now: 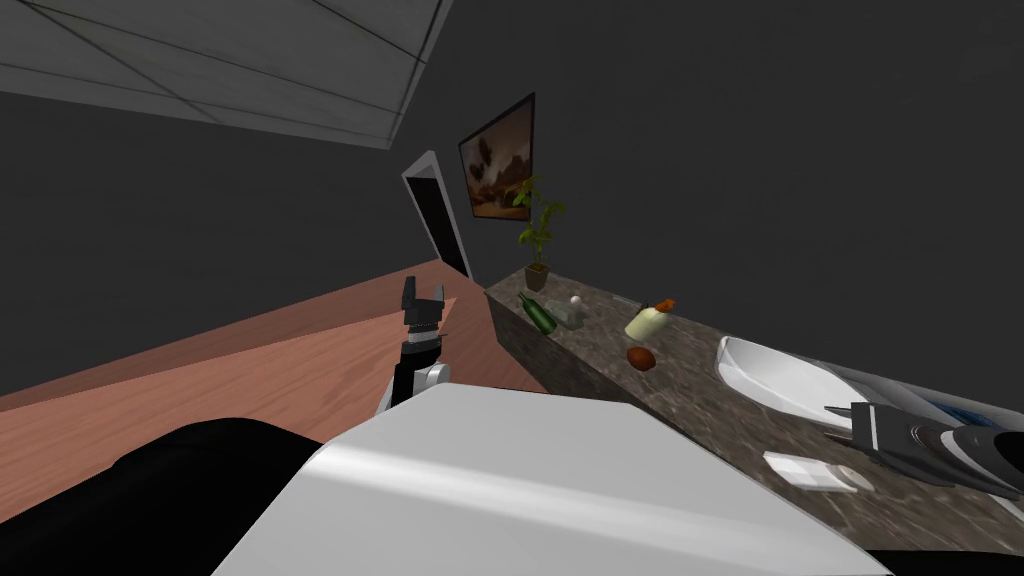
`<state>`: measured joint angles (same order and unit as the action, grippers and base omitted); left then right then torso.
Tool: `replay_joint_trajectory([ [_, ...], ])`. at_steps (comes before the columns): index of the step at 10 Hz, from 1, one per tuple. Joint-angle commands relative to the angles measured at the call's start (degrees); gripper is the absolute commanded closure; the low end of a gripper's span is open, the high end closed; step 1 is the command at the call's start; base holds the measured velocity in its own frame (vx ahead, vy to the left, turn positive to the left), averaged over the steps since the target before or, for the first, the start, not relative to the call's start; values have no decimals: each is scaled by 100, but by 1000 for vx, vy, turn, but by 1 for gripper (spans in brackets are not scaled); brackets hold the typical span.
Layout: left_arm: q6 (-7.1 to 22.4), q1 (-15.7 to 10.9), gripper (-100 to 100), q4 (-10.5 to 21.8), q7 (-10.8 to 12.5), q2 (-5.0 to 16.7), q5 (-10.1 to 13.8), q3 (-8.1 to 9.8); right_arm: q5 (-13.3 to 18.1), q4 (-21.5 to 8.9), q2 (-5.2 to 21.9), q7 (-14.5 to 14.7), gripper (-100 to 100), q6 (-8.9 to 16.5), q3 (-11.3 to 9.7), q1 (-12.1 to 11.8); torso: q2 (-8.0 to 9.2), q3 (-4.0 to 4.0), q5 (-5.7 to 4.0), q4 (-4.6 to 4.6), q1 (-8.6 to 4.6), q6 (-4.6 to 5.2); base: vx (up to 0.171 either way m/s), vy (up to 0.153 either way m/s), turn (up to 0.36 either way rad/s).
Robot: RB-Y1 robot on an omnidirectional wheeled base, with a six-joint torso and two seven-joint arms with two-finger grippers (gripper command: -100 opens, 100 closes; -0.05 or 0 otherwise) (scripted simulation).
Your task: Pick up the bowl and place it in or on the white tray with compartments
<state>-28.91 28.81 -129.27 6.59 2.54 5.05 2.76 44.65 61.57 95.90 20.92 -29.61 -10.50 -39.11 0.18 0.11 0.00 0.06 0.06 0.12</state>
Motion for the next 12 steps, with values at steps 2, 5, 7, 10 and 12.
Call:
replay_joint_trajectory([
  [2, 0, 0, 0, 0, 0, 0, 0, 0, 2, -11, 15, 3, 100, 12, 11, 7, 4, 0, -15, -3, 1, 6, 0, -2, 5],
  [5, 0, 0, 0, 0, 0, 0, 0, 0, 3, -7, 12, 5, 0, 10, 8, 5, 8, 4, -9, 0, 1, 7, 0, 0, 0],
  [7, 0, 0, 0, 0, 0, 0, 0, 0, -53, 281, 268, -275, 100, 168, -23, -124, 7, 3, -6, 1, 1, 0, -12, -15, 51],
  [10, 0, 0, 0, 0, 0, 0, 0, 0, -83, 549, 561, -593, 100, 312, -84, -186, 9, 6, 5, 4, 8, 1, -21, -18, 32],
  [12, 0, -1, 0, 0, 0, 0, 0, 0, -102, 727, 757, -805, 100, 408, -125, -228, 26, 17, 12, 8, 13, 7, -57, -19, -3],
])
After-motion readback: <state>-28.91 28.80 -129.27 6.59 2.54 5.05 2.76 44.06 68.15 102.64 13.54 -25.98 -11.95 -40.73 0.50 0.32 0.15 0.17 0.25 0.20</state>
